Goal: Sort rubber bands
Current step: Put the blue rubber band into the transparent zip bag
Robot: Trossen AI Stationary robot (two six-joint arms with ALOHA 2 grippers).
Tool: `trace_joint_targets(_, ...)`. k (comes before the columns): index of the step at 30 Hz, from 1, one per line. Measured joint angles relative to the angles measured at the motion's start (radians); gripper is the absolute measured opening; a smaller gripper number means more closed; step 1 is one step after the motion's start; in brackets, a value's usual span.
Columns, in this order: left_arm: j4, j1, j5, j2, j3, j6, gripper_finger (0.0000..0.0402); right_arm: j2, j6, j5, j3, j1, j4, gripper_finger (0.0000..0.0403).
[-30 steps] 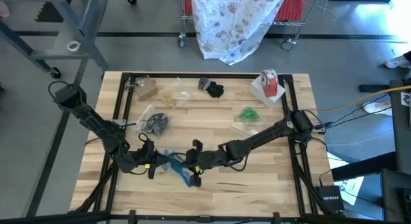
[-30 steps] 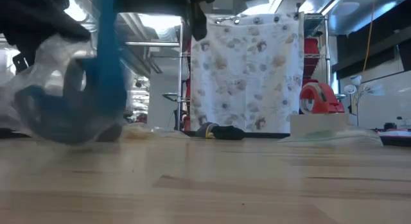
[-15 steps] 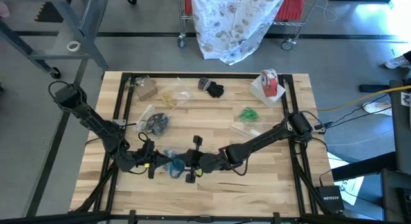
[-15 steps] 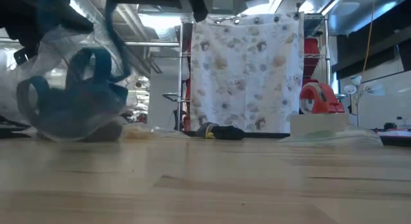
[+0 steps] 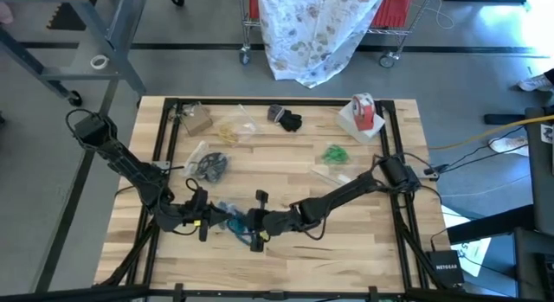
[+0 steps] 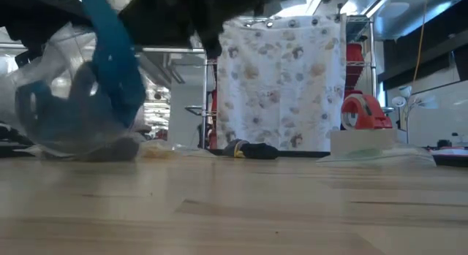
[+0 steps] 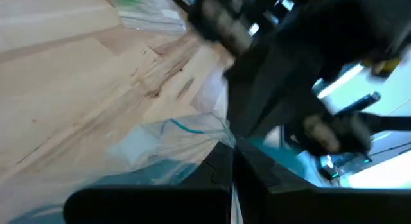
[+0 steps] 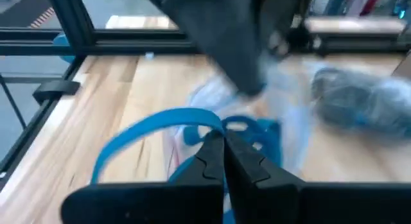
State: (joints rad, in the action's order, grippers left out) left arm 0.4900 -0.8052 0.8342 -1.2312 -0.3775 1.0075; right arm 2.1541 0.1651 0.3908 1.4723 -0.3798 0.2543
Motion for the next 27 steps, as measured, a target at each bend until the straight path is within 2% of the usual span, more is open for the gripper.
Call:
trace_joint_targets(6, 0.011, 0.001, -0.016, 0.000, 0.000, -0.028, 0.0000, 0.040, 0.069, 0.046, -0.001, 0.015, 0.011, 0.0002)
trace_joint_targets(9, 0.012, 0.010, -0.067, -0.002, 0.000, -0.041, 0.0000, 0.041, 0.133, 0.039, 0.001, 0.035, 0.026, 0.0002)
trace_joint_targets(13, 0.003, 0.023, -0.098, -0.012, 0.000, -0.069, 0.0000, 0.043, 0.231, 0.121, 0.000, 0.061, 0.014, 0.0002)
trace_joint_targets(20, -0.009, 0.082, -0.103, -0.120, 0.000, -0.012, 0.0000, 0.068, 0.347, 0.045, -0.001, 0.095, 0.001, 0.0002)
trace_joint_targets(27, -0.004, 0.128, -0.102, -0.202, 0.000, 0.063, 0.0000, 0.088, 0.485, 0.035, 0.000, 0.108, -0.056, 0.0002)
